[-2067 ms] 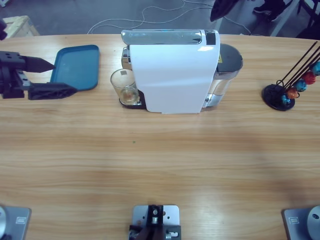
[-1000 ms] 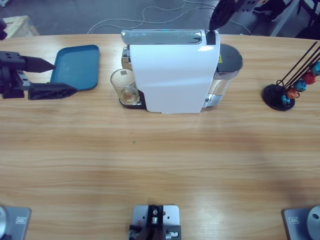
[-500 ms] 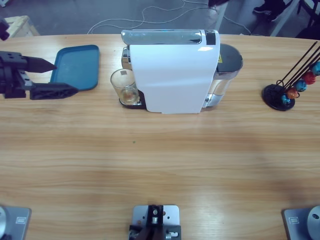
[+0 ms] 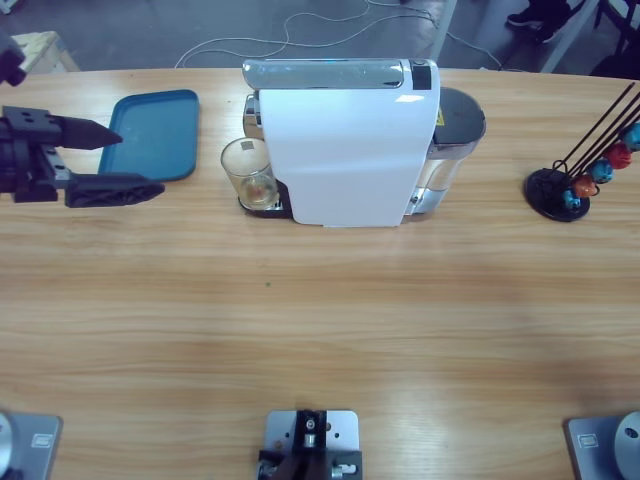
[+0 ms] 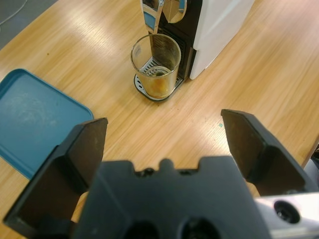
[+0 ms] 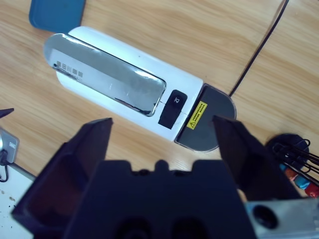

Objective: Pour coffee

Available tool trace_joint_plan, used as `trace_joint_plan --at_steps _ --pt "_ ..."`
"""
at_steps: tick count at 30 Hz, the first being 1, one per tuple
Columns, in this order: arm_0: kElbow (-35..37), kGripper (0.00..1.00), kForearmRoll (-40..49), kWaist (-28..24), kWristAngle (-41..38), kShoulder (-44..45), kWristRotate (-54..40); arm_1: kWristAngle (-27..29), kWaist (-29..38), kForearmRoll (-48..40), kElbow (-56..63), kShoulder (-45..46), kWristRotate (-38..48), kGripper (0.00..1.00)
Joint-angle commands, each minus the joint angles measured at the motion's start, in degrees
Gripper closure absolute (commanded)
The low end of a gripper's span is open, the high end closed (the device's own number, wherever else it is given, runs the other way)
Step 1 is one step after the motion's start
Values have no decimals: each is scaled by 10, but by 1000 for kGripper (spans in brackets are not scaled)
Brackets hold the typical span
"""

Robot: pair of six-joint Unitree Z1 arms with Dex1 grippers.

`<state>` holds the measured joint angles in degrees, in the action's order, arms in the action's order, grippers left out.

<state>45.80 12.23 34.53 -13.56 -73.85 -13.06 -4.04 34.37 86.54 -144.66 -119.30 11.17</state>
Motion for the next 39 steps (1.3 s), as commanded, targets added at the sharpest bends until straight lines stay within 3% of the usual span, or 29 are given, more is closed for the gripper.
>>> trace_joint_plan --at_steps 1,22,29,34,39 --pt "-11 0 -6 5 -7 -5 -4 20 5 21 34 7 14 0" --pt "-46 0 -5 12 -2 23 -7 42 20 20 32 24 12 0" --pt "-45 0 -5 12 -3 31 -7 61 24 18 54 88 -1 0" --pt "-48 0 3 12 -1 36 -8 61 41 -52 204 209 -23 0" --pt "-49 0 6 12 -2 58 -7 56 44 -224 480 379 -17 0"
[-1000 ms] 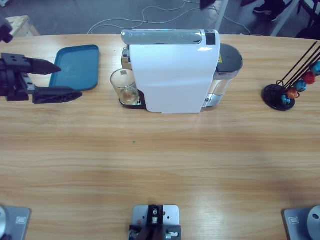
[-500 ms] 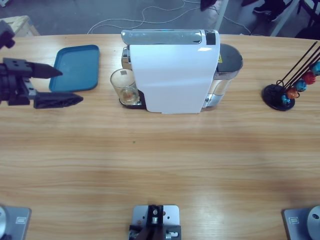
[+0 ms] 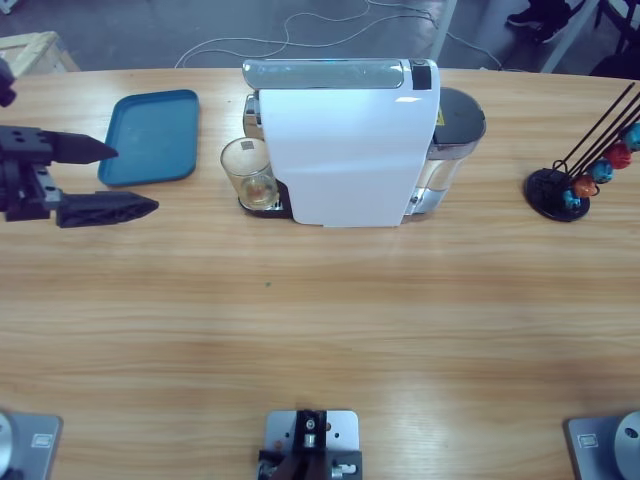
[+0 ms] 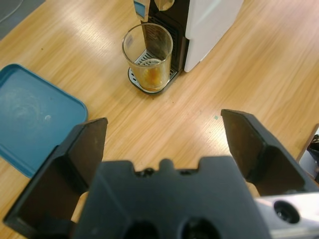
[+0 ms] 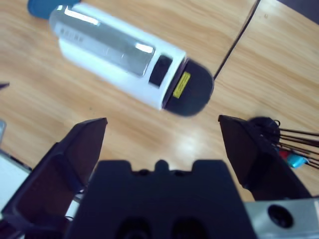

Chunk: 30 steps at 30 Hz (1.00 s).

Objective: Pour coffee

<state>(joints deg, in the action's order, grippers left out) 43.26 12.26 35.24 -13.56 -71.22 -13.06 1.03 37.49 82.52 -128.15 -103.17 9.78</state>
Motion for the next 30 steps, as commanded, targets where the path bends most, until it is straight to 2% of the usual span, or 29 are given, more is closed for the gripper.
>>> trace_joint_plan --at_steps 1,4,8,10,17,23,30 --pt "-24 0 6 4 -3 37 -6 3 13 -212 369 241 -4 0" --pt "-23 0 6 4 -2 48 -6 -1 14 -300 523 314 -8 0" --pt "-27 0 8 5 -4 53 -7 1 15 -537 738 449 -42 0" --pt "-28 0 9 11 -5 53 -7 -1 15 -593 790 489 -79 0" --pt "-30 0 21 24 -4 67 -7 -13 15 -583 831 531 -61 0" --pt "-29 0 25 24 -2 72 -7 -30 15 -577 810 489 -49 0" --pt "-27 0 24 25 -1 61 -7 -30 15 -555 804 489 -30 0"
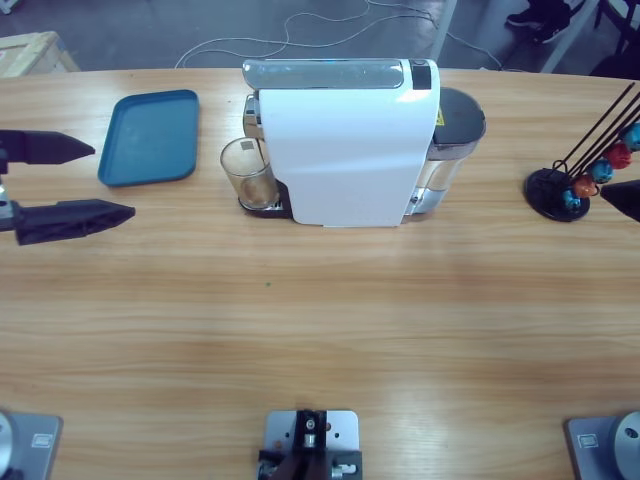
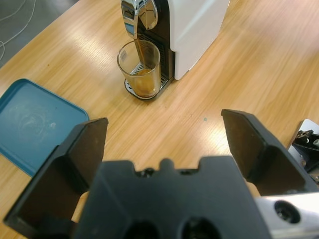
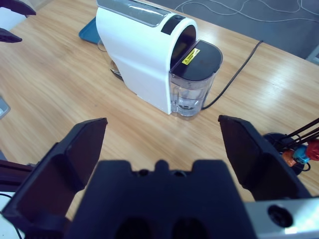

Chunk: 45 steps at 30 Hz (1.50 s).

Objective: Pour coffee

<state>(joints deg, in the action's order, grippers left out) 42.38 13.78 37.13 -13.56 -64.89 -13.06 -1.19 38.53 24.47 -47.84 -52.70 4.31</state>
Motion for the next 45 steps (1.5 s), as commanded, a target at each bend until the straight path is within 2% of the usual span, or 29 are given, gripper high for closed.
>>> trace_joint_plan --at_steps 1,27,45 --pt "-19 0 9 6 -2 0 -7 -7 4 26 2 -15 29 0" --pt "-31 0 2 6 -6 1 -18 -12 4 69 5 25 66 0" --pt "-36 0 5 5 -3 7 -15 -11 4 42 11 15 53 0"
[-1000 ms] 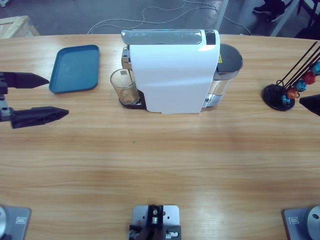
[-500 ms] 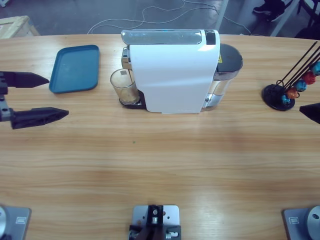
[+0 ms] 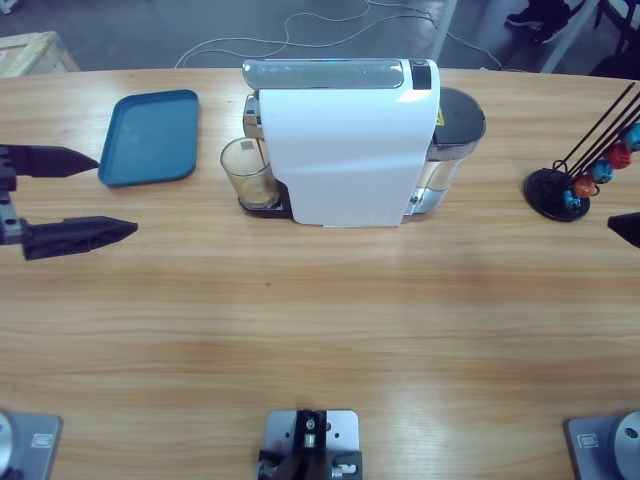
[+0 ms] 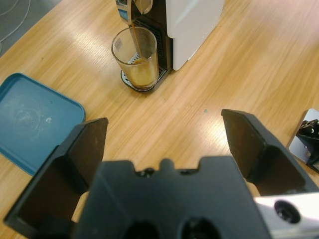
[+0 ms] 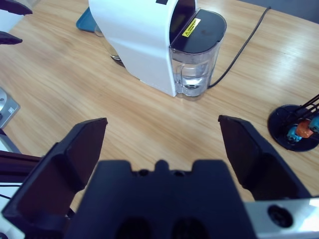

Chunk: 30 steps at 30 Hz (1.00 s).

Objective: Pour coffee

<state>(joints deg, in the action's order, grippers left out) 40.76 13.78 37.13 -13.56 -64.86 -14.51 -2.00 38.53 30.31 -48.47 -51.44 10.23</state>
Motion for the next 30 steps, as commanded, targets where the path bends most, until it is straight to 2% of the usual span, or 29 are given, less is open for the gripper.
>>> trace_joint_plan --at_steps 1,30 --pt "-20 0 5 6 -4 7 -1 -3 4 -21 17 0 -7 0" --pt "-28 0 5 6 -3 31 -2 -12 4 -49 37 6 -18 0"
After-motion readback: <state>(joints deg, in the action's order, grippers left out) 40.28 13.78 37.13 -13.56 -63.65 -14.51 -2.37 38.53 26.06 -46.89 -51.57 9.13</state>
